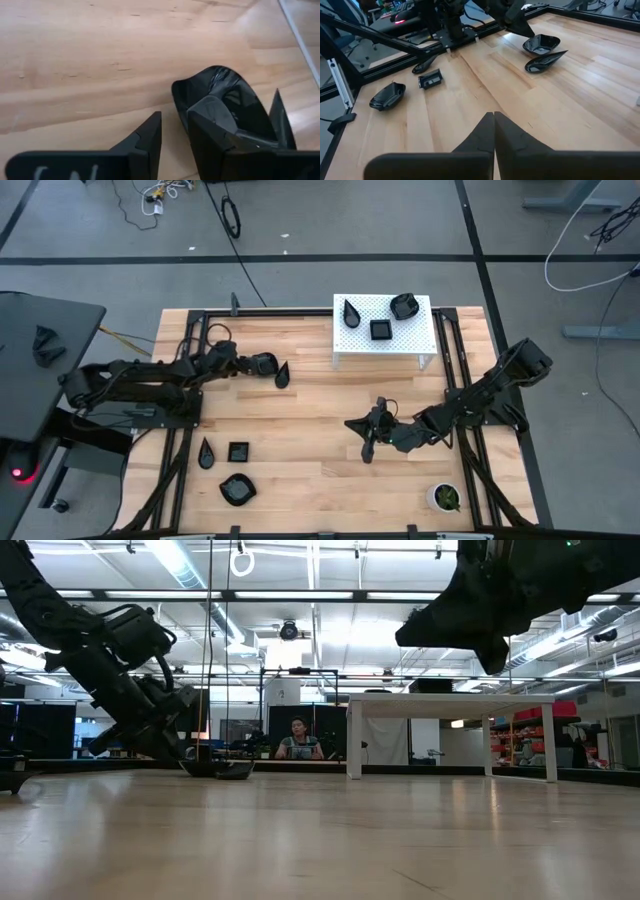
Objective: Pick & Place Mini shaped plates
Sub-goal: Stack the black leaf shaped plate on the black leaf shaped plate on the shelf
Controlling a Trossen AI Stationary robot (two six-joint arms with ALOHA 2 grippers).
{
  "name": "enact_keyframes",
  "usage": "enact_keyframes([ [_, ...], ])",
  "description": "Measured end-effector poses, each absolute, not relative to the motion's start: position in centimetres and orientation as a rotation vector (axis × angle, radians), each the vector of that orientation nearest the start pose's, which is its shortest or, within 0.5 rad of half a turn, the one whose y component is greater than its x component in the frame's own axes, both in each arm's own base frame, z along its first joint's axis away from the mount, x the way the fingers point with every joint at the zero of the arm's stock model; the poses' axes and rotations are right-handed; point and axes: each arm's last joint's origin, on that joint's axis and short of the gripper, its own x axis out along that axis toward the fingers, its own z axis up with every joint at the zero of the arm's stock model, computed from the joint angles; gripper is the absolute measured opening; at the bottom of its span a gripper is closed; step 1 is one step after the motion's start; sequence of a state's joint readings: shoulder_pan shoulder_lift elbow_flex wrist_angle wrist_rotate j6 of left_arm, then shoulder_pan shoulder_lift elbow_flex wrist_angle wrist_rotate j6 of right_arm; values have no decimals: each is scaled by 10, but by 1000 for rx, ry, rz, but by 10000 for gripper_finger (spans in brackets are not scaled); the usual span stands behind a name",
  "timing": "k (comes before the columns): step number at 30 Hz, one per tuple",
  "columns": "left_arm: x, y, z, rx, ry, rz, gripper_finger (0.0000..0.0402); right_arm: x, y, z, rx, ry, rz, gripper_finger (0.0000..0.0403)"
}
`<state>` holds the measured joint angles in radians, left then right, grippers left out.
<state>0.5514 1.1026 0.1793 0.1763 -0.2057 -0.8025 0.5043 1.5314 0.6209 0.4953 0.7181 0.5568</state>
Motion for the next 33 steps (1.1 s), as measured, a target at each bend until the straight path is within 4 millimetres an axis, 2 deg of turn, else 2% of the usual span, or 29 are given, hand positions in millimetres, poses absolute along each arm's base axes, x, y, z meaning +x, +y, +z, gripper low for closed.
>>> enact_keyframes([
  [5, 142, 94, 110, -867, 425, 999, 118, 263, 123, 174, 311, 270, -298, 5],
  [9, 145, 96, 107, -871, 424, 987, 112, 263, 123, 174, 311, 270, -298, 5],
  [16, 146, 97, 100, -870, 457, 1008, 64, 263, 123, 174, 311, 270, -297, 5],
  [22, 148, 98, 107, -814, 425, 990, 12, 263, 123, 174, 315, 270, -298, 5],
  [28, 159, 98, 128, -799, 397, 774, 8, 263, 123, 174, 322, 269, -299, 5],
  [33, 179, 79, 146, -807, 395, 540, 5, 263, 123, 175, 323, 267, -299, 5],
])
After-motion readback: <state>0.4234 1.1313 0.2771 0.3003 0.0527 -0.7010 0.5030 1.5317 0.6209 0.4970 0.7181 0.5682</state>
